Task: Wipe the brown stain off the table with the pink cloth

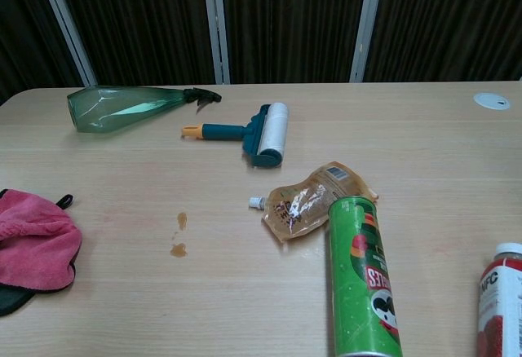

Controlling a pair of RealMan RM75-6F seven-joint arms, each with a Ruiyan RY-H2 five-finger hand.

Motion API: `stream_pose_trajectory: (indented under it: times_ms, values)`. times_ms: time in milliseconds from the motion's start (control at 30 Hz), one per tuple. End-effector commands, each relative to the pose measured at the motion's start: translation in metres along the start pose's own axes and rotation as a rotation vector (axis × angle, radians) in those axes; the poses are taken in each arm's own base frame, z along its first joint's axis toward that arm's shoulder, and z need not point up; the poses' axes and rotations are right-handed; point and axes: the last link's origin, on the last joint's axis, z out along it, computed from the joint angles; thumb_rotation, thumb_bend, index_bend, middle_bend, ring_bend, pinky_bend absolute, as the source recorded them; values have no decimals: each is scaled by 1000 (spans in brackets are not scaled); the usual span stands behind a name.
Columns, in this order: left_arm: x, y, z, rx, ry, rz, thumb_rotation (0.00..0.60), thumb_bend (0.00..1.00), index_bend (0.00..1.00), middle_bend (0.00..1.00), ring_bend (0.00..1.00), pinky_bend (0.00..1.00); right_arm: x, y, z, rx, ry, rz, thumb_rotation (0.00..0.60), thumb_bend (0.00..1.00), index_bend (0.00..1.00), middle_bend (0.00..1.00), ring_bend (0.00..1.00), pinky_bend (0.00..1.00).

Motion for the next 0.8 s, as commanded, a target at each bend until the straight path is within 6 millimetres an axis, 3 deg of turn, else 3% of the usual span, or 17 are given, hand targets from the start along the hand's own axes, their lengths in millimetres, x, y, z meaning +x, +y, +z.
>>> stream_pose_trajectory:
  times_ms: [33, 267, 567, 800]
  values:
    - [-1, 1, 5, -6, -33, 34, 600, 15, 0, 0, 0, 0, 0, -1, -1, 1, -3, 6, 600, 2, 68, 0, 0, 4]
    - [-9, 10, 27, -29, -125, 121, 600, 15, 36, 0, 0, 7, -1, -2, -1, 4, -5, 13, 600, 3, 70, 0, 0, 4]
    - [-37, 19, 71, -9, -249, 199, 600, 24, 125, 0, 0, 97, -1, -1, -1, -1, -8, 25, 600, 3, 70, 0, 0, 4]
    - [-52, 38, 85, -40, -276, 236, 600, 39, 190, 6, 18, 155, 0, -1, -1, -3, -3, 31, 600, 4, 71, 0, 0, 4]
